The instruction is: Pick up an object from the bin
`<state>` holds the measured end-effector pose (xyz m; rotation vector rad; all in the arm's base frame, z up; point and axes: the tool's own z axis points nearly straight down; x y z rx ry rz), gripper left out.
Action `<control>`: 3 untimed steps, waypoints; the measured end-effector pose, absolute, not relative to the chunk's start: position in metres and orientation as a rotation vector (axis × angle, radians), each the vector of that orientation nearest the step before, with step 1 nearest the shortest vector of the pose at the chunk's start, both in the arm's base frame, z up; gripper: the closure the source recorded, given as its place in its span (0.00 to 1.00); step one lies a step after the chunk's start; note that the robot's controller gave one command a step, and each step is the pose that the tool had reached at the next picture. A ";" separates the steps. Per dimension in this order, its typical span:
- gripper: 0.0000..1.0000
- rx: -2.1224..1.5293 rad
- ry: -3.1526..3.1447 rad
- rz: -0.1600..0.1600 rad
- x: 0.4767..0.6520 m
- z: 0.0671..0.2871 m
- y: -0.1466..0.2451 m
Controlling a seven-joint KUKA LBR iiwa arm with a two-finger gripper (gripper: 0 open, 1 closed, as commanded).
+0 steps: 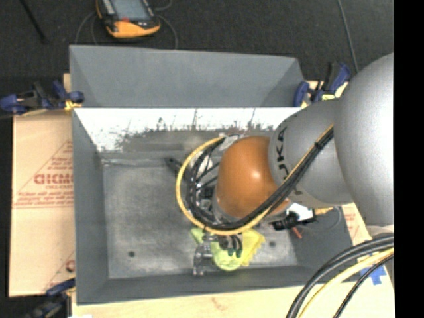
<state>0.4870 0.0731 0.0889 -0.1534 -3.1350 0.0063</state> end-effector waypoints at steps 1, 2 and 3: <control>0.00 -0.391 -3.114 -0.003 0.537 0.078 0.062; 0.00 -0.186 -3.137 -0.002 0.523 0.095 0.005; 1.00 -0.390 -3.123 -0.005 0.539 0.080 0.063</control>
Offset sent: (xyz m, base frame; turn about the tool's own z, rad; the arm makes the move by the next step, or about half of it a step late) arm 0.0290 -0.0814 0.0111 0.0382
